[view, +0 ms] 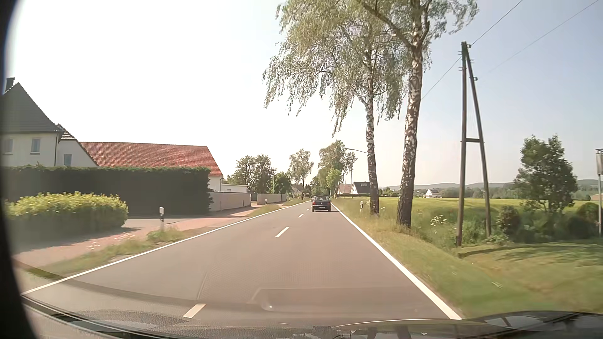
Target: Follow the waypoints while adhering to traffic rules and regulations
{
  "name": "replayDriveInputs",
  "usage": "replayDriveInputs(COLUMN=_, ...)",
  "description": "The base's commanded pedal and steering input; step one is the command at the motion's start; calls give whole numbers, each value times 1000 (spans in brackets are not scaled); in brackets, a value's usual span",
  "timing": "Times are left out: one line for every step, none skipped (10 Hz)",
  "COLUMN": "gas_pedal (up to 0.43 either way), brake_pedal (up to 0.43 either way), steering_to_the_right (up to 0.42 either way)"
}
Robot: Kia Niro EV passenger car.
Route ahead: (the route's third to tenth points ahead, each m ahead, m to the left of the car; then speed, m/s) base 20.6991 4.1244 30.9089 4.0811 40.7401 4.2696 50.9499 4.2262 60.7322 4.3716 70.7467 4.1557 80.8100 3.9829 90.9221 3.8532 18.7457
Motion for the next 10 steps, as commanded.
replayDriveInputs(gas_pedal=220, brake_pedal=0, steering_to_the_right=-1)
replayDriveInputs(gas_pedal=220, brake_pedal=0, steering_to_the_right=-1)
replayDriveInputs(gas_pedal=220, brake_pedal=0, steering_to_the_right=-1)
replayDriveInputs(gas_pedal=220, brake_pedal=0, steering_to_the_right=-1)
replayDriveInputs(gas_pedal=220, brake_pedal=0, steering_to_the_right=-1)
replayDriveInputs(gas_pedal=209, brake_pedal=0, steering_to_the_right=-1)
replayDriveInputs(gas_pedal=209, brake_pedal=0, steering_to_the_right=-1)
replayDriveInputs(gas_pedal=209, brake_pedal=0, steering_to_the_right=-1)
replayDriveInputs(gas_pedal=209, brake_pedal=0, steering_to_the_right=-1)
replayDriveInputs(gas_pedal=209, brake_pedal=0, steering_to_the_right=0)
